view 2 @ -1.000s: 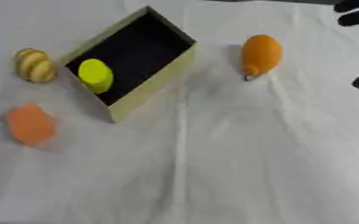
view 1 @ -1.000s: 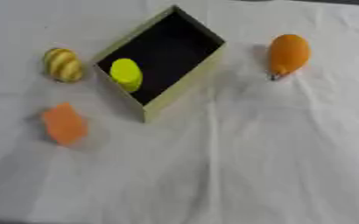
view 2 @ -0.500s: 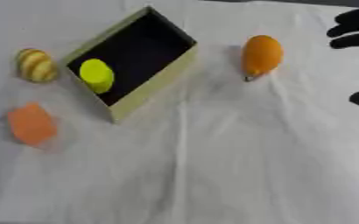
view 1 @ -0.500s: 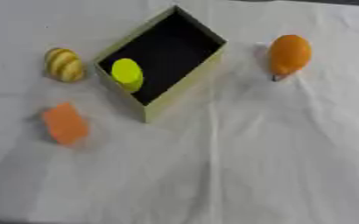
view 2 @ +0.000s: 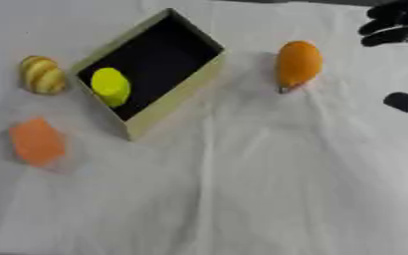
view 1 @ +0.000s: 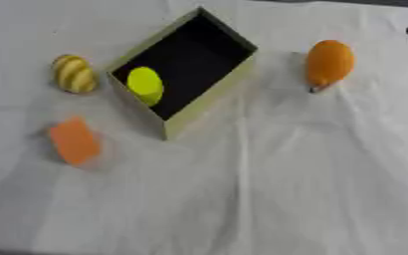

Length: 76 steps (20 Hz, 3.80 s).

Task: Pick up objects on the table and place them in the box.

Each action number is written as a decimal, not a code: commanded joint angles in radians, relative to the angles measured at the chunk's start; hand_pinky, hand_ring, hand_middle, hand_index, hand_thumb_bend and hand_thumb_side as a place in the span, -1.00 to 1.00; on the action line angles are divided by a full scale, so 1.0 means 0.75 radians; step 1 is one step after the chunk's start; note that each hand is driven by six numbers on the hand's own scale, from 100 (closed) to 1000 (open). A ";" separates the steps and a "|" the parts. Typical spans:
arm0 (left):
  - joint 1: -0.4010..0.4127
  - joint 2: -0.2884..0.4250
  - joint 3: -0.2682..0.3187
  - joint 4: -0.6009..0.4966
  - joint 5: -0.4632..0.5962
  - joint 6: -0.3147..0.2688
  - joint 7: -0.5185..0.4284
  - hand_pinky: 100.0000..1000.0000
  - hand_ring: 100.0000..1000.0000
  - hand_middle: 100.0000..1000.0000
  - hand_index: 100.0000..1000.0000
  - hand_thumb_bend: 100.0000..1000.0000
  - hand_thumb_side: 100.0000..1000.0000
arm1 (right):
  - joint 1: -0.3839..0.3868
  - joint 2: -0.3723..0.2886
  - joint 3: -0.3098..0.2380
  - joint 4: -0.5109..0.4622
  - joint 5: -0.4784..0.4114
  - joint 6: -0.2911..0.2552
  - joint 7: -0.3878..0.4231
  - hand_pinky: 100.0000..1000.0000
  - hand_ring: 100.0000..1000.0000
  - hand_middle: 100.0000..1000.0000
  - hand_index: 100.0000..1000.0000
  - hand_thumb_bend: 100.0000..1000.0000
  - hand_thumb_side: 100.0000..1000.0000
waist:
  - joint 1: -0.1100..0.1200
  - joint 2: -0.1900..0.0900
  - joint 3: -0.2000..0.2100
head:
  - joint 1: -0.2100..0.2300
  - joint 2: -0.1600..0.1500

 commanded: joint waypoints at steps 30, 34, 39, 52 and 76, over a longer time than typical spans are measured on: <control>-0.061 -0.026 -0.013 -0.021 0.027 -0.011 -0.015 0.30 0.37 0.39 0.71 -0.08 -0.02 | -0.488 0.356 0.041 0.540 -0.046 0.001 0.481 0.79 1.00 0.52 0.79 -0.23 -1.00 | -0.017 0.021 0.097 | -0.072 -0.044; -0.066 -0.028 -0.017 -0.021 0.030 -0.012 -0.019 0.30 0.37 0.39 0.71 -0.08 -0.02 | -0.513 0.379 0.027 0.572 -0.018 0.007 0.515 0.81 1.00 0.58 0.79 -0.17 -1.00 | -0.019 0.025 0.103 | -0.072 -0.050; -0.072 -0.031 -0.021 -0.021 0.035 -0.010 -0.026 0.30 0.37 0.38 0.71 -0.08 -0.01 | -0.537 0.407 0.019 0.612 0.030 0.021 0.536 0.80 1.00 0.58 0.78 -0.28 -1.00 | -0.021 0.031 0.112 | -0.078 -0.055; -0.079 -0.033 -0.028 -0.021 0.042 -0.009 -0.034 0.30 0.37 0.37 0.71 -0.08 -0.01 | -0.538 0.435 0.019 0.677 0.161 0.040 0.486 0.71 0.91 0.33 0.57 -0.57 -1.00 | -0.023 0.038 0.121 | -0.083 -0.054; -0.069 -0.029 -0.037 -0.021 0.049 -0.008 -0.050 0.30 0.36 0.35 0.70 -0.09 -0.01 | -0.470 0.389 0.060 0.536 0.049 0.031 0.146 0.36 0.11 -0.24 -0.02 -1.00 -1.00 | -0.027 0.014 0.107 | -0.079 -0.035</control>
